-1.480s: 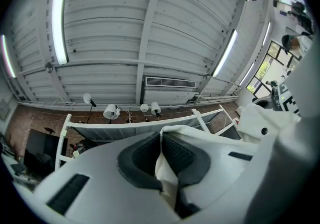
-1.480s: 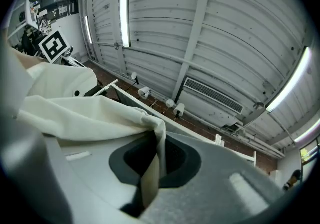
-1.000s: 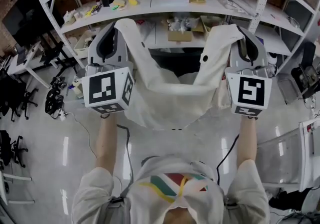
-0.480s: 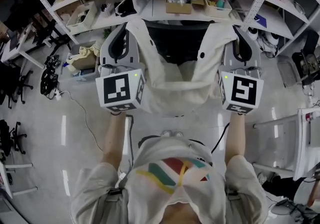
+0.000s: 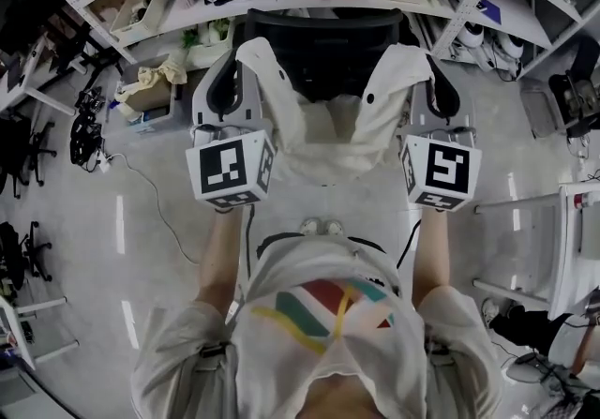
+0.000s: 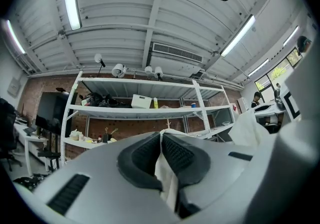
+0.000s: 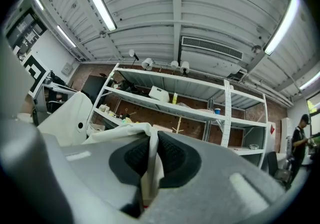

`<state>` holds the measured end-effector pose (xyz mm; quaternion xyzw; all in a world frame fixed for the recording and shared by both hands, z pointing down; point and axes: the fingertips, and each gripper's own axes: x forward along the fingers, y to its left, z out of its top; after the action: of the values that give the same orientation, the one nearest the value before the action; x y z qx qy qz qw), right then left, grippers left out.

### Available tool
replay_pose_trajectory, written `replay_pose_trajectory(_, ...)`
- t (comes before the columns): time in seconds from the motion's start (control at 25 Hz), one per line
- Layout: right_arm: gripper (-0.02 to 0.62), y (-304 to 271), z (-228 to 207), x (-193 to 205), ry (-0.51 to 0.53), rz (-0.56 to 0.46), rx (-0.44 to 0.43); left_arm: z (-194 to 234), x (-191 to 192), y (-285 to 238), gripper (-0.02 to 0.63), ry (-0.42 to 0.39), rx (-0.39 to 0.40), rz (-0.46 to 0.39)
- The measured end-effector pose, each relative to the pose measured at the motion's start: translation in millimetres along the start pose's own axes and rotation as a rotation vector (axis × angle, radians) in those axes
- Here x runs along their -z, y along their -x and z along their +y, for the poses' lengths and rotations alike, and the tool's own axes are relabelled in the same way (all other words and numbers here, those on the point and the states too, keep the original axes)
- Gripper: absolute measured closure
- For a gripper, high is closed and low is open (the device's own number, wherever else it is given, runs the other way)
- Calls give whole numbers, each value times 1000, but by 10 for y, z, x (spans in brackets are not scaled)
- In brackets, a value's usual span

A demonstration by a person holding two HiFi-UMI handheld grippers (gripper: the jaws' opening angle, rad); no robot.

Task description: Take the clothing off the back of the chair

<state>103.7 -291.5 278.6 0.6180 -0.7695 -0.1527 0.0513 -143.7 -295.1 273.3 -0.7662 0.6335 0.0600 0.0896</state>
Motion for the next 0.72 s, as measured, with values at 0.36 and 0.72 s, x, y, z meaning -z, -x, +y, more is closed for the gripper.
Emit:
replay_pose_trajectory(0.36,589,52,104,398,-24,87,-15,-70,356,54,583,26,-1,44)
replay_pose_trajectory(0.72,589,56,123,546,-9,121,-6,-93,428,16,583,20,9,58)
